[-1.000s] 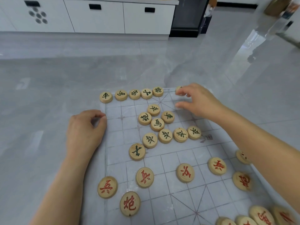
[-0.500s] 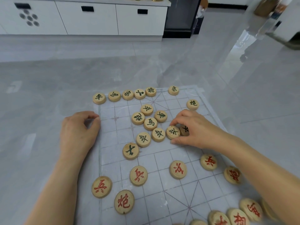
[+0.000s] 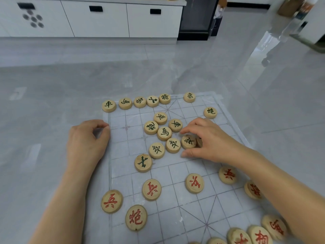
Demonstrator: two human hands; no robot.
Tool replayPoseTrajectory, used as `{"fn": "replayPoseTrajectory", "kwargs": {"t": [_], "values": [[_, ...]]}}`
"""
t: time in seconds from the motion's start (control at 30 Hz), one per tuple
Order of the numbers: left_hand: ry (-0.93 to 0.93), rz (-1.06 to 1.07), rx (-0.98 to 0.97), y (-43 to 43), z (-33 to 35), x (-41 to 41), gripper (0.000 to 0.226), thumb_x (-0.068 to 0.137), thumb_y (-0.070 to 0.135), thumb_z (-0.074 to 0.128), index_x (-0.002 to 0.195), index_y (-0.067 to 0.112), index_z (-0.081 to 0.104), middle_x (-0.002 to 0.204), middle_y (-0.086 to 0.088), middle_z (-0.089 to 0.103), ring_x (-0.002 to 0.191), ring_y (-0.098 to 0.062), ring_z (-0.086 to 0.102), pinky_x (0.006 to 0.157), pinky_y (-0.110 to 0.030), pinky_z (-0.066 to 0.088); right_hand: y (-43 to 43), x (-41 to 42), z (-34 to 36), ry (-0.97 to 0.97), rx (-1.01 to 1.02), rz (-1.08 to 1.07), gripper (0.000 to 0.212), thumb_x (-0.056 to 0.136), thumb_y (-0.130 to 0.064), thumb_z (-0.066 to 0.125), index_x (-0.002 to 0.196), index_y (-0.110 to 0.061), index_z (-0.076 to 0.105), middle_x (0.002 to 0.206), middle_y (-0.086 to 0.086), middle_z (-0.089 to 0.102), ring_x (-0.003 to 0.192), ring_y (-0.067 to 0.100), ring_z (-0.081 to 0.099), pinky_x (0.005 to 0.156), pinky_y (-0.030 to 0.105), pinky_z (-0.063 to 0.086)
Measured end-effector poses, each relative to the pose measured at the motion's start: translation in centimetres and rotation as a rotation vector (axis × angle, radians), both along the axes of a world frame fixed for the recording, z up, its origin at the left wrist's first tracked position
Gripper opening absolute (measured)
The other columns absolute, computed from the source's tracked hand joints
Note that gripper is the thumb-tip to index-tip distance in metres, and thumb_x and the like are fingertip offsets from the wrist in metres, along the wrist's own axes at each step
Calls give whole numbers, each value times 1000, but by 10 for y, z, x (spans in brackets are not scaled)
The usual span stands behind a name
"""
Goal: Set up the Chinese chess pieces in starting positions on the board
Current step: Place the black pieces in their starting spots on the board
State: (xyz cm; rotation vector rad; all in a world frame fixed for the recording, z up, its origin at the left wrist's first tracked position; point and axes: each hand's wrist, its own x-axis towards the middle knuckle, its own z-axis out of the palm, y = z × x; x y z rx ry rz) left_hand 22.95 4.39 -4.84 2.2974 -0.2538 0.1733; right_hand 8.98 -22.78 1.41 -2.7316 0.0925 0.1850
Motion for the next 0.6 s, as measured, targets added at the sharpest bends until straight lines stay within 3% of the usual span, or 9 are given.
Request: {"fn": "replayPoseTrajectory", "kwargs": {"t": [0.6], "values": [[-2,7,-9,-2,3,-2,10,83,26,61,90,26,68,100,8,68,102,-22,58,82,-41,49,14,3,-12,-175,-2,17,38,69,-51,72,98,-30,61,105,-12,49,100,7,41,92,31,35]]}}
